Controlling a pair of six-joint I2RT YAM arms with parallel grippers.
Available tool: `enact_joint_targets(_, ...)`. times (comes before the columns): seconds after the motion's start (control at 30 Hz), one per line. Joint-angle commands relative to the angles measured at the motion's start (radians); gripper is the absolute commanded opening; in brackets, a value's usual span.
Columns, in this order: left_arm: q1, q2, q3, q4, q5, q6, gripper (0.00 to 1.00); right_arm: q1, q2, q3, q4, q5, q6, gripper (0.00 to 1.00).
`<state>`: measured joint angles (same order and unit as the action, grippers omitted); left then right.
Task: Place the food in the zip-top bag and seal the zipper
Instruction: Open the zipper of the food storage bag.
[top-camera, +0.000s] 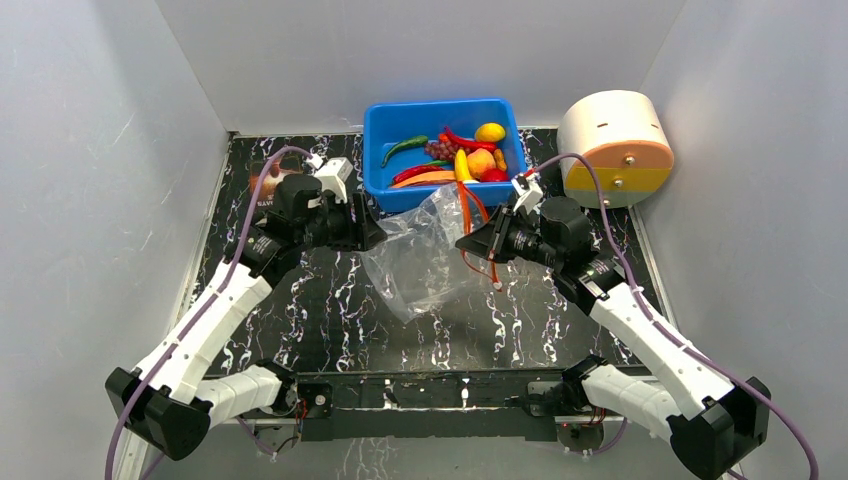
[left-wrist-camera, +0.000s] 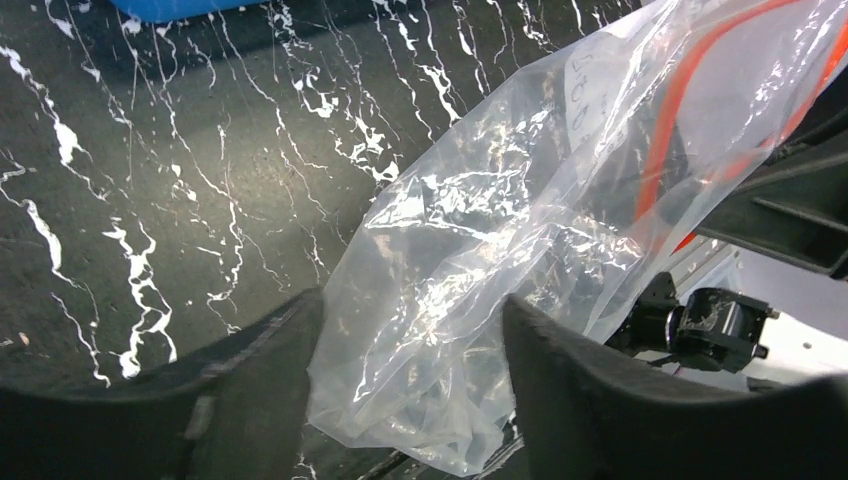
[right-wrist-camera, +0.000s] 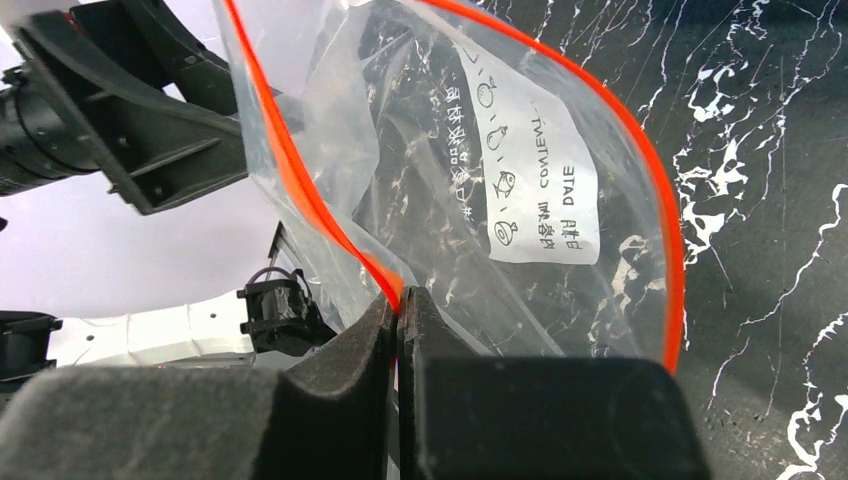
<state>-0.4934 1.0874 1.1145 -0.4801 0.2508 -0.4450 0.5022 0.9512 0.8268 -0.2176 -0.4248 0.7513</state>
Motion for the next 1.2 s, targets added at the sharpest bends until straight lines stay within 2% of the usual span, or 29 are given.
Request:
enact_joint_targets(0.0, -0.001, 0.001, -0.019, -0.017, -0.013, 0.057, 0.41, 0.001, -0.02, 0.048, 0.024, -0.02, 0.021, 0.0)
enact_joint_targets(0.07, -0.001, 0.003, -0.021, -0.02, -0.016, 0.082, 0.21, 0.001, -0.034, 0.049, 0.001, -0.04, 0.015, 0.0)
enact_joint_targets(0.17, -0.001, -0.002, -0.032, -0.016, -0.043, 0.113, 0.05, 0.001, -0.067, 0.047, -0.016, -0.086, -0.016, 0.0)
enact_joint_targets(0.23, -0.002, -0.004, -0.044, -0.01, -0.093, 0.141, 0.0, 0.0, -0.084, 0.054, -0.026, -0.161, -0.052, 0.0)
enact_joint_targets(0.4, -0.002, 0.018, -0.055, -0.009, -0.214, 0.188, 0.0, 0.001, -0.102, 0.075, -0.043, -0.403, -0.105, 0.0)
enact_joint_targets(0.5, -0.002, 0.027, -0.063, 0.02, -0.211, 0.211, 0.1, 0.001, -0.123, 0.054, -0.033, -0.501, -0.126, 0.0)
enact_joint_targets(0.6, -0.001, 0.06, -0.054, 0.029, -0.239, 0.23, 0.11, 0.001, -0.141, 0.043, -0.002, -0.525, -0.124, 0.0)
enact_joint_targets(0.67, -0.002, 0.085, -0.036, 0.029, -0.243, 0.23, 0.13, 0.001, -0.135, 0.028, 0.076, -0.549, -0.071, 0.0)
enact_joint_targets(0.73, -0.002, 0.098, -0.015, 0.033, -0.24, 0.216, 0.23, 0.001, -0.12, 0.009, 0.17, -0.544, -0.004, 0.0)
enact_joint_targets(0.77, -0.001, 0.099, -0.004, 0.037, -0.235, 0.21, 0.35, 0.001, -0.112, 0.002, 0.195, -0.527, 0.031, 0.0)
enact_joint_targets(0.83, -0.002, 0.088, 0.019, 0.038, -0.218, 0.199, 0.5, 0.001, -0.096, -0.001, 0.206, -0.475, 0.052, 0.0)
enact_joint_targets(0.9, -0.002, 0.077, 0.047, 0.03, -0.182, 0.194, 0.59, 0.001, -0.087, -0.011, 0.229, -0.414, 0.092, 0.0)
enact_joint_targets(1.03, -0.001, 0.048, 0.105, -0.006, -0.128, 0.181, 0.67, 0.001, -0.093, -0.056, 0.312, -0.286, 0.207, 0.0)
enact_joint_targets(1.17, -0.002, 0.037, 0.139, 0.016, 0.032, 0.143, 0.7, 0.001, -0.095, -0.093, 0.341, -0.141, 0.291, 0.0)
